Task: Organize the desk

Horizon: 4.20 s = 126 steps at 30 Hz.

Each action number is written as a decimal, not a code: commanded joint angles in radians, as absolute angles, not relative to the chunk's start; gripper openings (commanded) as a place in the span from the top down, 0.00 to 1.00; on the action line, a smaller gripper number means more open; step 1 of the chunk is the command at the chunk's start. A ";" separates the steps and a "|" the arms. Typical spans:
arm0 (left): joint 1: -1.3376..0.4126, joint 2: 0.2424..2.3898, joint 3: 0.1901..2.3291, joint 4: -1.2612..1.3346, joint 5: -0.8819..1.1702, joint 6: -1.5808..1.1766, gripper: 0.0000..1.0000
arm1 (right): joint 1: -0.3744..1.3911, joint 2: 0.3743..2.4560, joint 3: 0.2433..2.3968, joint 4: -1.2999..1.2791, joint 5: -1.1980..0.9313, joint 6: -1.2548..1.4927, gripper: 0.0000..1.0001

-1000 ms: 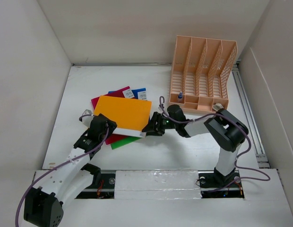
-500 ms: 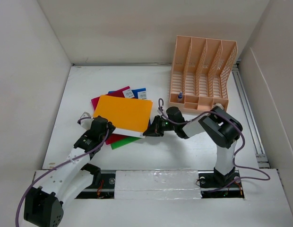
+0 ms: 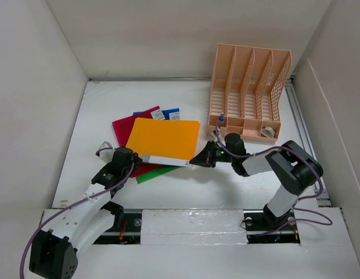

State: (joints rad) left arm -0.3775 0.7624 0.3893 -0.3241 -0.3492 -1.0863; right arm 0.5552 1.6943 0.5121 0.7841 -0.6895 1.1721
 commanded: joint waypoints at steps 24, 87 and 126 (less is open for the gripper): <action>-0.373 0.900 0.287 0.023 -0.230 -1.081 0.72 | 0.515 1.508 0.433 0.376 -0.626 0.876 0.71; -0.373 0.419 0.630 -0.143 -0.190 -0.844 0.60 | 1.322 1.907 1.312 -0.523 0.900 0.388 0.74; -0.382 0.989 0.575 0.204 0.294 -0.902 0.10 | 1.348 1.353 1.049 -0.172 0.770 0.324 1.00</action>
